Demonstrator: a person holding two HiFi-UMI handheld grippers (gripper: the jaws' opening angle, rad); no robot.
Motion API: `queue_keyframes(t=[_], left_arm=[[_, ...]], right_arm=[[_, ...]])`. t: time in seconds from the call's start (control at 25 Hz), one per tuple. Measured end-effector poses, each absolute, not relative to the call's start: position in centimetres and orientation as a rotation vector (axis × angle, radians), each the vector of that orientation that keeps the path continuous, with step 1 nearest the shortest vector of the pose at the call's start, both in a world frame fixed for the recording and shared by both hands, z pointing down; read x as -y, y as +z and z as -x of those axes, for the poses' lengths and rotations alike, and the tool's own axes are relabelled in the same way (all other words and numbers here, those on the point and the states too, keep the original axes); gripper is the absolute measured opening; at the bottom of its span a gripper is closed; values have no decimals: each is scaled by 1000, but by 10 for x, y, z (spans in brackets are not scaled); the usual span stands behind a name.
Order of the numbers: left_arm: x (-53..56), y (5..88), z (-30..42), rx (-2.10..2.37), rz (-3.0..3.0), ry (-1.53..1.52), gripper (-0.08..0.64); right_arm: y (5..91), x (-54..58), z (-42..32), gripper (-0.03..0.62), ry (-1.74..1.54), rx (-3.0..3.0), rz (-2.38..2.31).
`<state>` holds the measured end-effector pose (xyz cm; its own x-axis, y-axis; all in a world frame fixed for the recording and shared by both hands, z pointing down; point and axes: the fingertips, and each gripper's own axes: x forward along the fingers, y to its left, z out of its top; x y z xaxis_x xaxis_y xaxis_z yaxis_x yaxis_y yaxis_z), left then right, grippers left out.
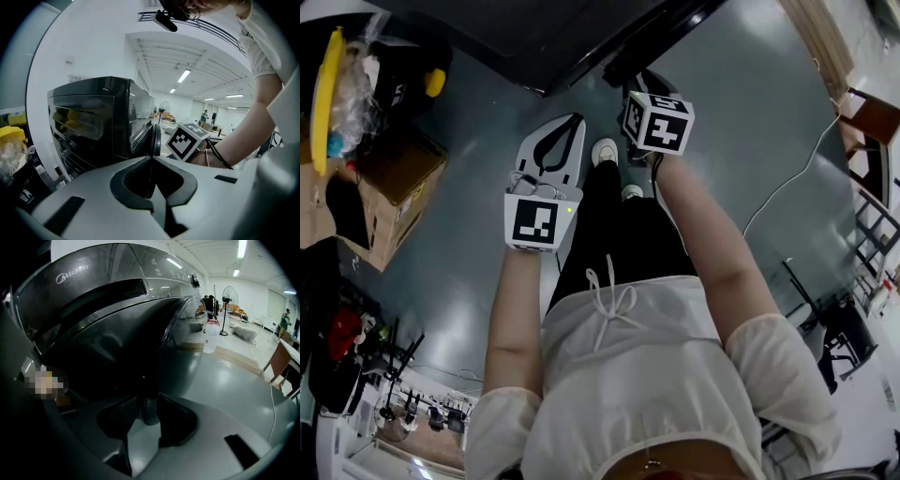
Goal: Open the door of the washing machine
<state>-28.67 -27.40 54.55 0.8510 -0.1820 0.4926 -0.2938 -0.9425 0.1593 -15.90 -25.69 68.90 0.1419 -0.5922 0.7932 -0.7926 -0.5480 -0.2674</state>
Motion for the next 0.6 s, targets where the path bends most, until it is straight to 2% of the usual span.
queue_keyframes(t=[0.6], left_arm=[[244, 546, 250, 232, -2836, 711, 23]], right_arm=[[691, 166, 128, 78, 1438, 1149, -2234]])
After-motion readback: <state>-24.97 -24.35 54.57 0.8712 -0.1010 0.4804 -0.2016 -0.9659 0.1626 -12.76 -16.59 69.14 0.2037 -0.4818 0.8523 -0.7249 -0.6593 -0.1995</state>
